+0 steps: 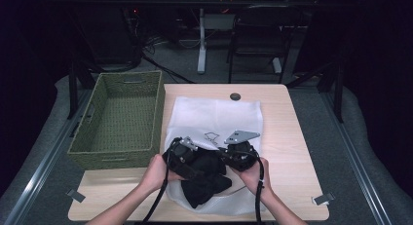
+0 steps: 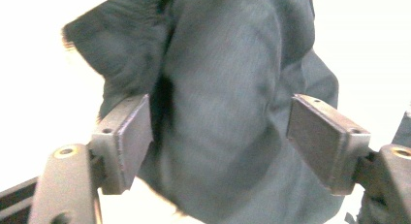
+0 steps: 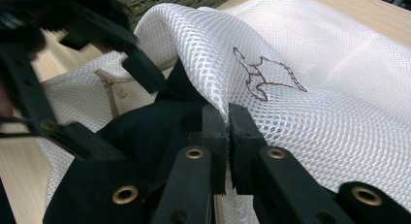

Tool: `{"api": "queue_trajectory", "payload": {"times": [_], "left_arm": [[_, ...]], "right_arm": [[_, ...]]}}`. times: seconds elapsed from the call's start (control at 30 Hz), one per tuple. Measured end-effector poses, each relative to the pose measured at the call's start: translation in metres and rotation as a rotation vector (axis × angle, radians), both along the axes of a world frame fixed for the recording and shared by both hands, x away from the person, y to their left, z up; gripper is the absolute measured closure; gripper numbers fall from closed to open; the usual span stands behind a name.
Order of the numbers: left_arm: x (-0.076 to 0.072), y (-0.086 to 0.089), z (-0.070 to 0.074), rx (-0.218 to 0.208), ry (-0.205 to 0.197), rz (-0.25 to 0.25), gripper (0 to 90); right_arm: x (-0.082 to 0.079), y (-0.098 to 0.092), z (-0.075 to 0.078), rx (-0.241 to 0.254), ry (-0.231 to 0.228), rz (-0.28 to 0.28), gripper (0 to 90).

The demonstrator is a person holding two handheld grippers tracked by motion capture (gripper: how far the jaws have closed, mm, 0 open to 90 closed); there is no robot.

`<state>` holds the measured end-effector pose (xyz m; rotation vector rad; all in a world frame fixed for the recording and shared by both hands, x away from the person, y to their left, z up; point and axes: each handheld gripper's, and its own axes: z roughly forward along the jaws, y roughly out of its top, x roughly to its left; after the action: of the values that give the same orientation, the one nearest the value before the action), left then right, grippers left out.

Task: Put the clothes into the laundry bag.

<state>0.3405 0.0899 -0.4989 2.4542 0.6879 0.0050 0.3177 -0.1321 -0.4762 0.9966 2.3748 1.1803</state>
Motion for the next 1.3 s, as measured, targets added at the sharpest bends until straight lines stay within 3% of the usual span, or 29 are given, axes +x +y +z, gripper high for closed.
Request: {"api": "queue_trajectory", "payload": {"times": [0.07, 0.17, 0.23, 0.47, 0.57, 0.73, 0.93, 1.13, 1.3], "left_arm": [[-0.003, 0.004, -0.001, 0.003, 0.004, 0.014, 24.0], [-0.006, 0.003, -0.011, 0.05, 0.022, 0.008, 26.1], [-0.007, 0.0, -0.018, 0.054, 0.033, 0.014, 27.8], [-0.004, -0.011, -0.03, 0.072, 0.008, 0.02, 58.8], [-0.001, -0.011, -0.029, 0.062, 0.0, 0.034, 67.7], [0.007, -0.012, -0.017, -0.004, -0.088, 0.102, 71.5], [0.009, -0.011, -0.023, -0.004, -0.076, 0.101, 64.7], [0.005, -0.009, -0.018, 0.019, -0.06, 0.059, 41.0], [-0.002, -0.005, -0.012, 0.026, -0.04, 0.022, 30.8]], "right_arm": [[0.0, 0.0, 0.0, 0.001, -0.003, -0.001, 87.3], [0.001, 0.0, 0.0, 0.0, -0.002, -0.001, 87.3], [0.001, 0.001, 0.0, -0.001, -0.004, 0.001, 87.3], [0.0, 0.003, 0.003, 0.002, -0.005, 0.011, 87.3], [-0.002, 0.005, 0.004, 0.004, -0.005, 0.019, 87.3], [-0.004, 0.007, 0.009, 0.011, -0.004, 0.037, 87.3], [0.003, 0.005, 0.0, -0.01, 0.042, 0.033, 87.3], [0.005, 0.005, -0.005, -0.026, 0.067, 0.042, 87.3], [0.006, 0.004, -0.006, -0.028, 0.071, 0.041, 87.3]]}}
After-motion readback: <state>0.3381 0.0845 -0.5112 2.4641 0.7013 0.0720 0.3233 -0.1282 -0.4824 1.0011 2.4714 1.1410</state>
